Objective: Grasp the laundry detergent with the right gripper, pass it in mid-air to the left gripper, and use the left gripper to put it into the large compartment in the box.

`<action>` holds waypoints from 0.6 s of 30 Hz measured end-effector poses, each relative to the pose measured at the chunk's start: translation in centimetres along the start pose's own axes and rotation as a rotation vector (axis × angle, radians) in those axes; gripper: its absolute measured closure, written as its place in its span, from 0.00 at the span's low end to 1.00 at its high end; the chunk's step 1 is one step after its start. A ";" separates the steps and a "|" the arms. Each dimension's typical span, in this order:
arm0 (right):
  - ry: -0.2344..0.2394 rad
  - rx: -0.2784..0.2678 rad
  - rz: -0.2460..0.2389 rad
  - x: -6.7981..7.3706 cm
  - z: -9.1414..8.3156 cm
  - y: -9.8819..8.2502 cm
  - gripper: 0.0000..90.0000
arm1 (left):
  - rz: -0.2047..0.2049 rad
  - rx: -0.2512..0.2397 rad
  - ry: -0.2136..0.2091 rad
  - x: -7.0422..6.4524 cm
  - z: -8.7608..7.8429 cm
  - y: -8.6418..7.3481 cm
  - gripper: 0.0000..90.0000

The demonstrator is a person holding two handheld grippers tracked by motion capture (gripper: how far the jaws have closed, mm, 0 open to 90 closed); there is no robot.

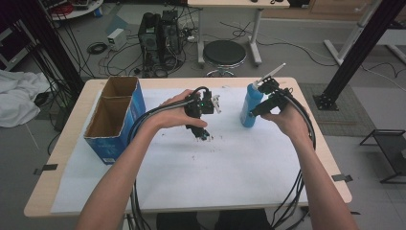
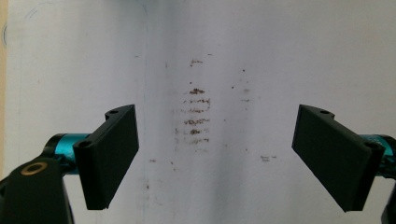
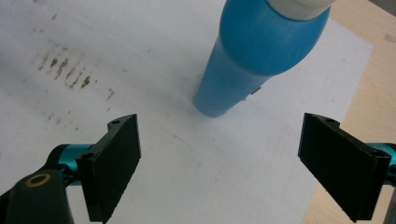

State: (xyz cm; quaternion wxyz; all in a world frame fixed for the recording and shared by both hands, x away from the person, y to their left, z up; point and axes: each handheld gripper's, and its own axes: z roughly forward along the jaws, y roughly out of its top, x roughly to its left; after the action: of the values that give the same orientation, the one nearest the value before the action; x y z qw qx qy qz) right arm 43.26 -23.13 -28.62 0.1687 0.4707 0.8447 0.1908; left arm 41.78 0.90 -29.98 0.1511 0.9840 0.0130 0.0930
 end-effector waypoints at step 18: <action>-0.053 -0.106 0.121 0.3 1.5 0.2 0.14 | 0.010 -0.002 -0.007 -0.2 0.0 -0.3 0.16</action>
State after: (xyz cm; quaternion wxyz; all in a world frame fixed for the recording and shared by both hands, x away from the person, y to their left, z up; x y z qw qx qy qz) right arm 44.02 -22.54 -29.87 0.2039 0.5163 0.7986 0.2326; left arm 41.60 1.20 -30.06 0.1518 0.9843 0.0072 0.0903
